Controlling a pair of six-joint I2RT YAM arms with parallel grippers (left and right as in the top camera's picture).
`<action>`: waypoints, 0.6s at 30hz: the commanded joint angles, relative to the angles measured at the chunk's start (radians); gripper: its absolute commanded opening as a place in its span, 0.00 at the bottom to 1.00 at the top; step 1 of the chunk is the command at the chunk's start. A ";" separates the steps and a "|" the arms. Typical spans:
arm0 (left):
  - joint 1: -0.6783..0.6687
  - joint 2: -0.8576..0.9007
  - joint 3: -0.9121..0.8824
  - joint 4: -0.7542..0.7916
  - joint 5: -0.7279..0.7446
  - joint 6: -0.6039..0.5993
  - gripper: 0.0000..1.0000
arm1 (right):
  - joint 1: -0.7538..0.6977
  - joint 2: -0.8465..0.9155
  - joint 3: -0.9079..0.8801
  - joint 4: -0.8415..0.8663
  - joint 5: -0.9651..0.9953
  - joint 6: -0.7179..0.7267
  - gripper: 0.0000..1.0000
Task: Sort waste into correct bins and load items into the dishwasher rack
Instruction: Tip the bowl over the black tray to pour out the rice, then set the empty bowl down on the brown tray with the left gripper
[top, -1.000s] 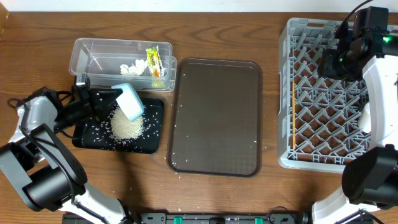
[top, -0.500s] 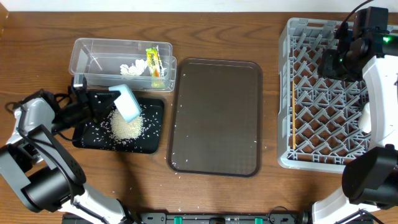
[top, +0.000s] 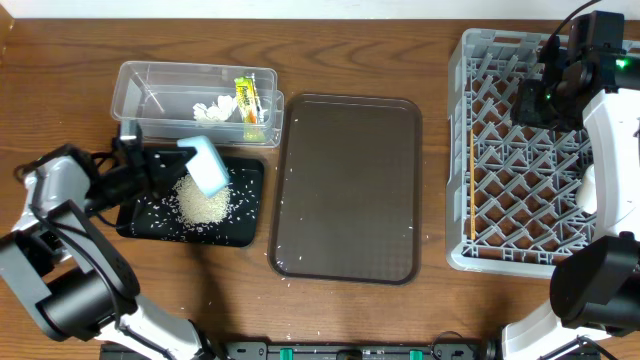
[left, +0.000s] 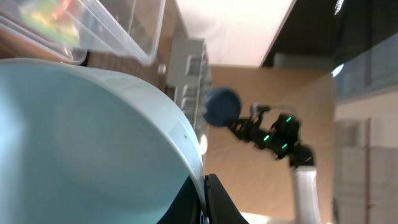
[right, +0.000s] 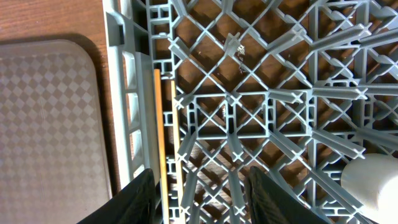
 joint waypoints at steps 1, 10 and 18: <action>-0.100 -0.070 -0.006 -0.009 -0.075 0.043 0.06 | 0.003 0.003 -0.003 0.000 -0.004 0.007 0.46; -0.539 -0.174 -0.001 0.258 -0.443 -0.234 0.06 | 0.003 0.003 -0.003 0.002 -0.005 0.007 0.46; -0.957 -0.124 -0.002 0.629 -0.957 -0.474 0.06 | 0.003 0.003 -0.003 -0.002 -0.005 0.007 0.46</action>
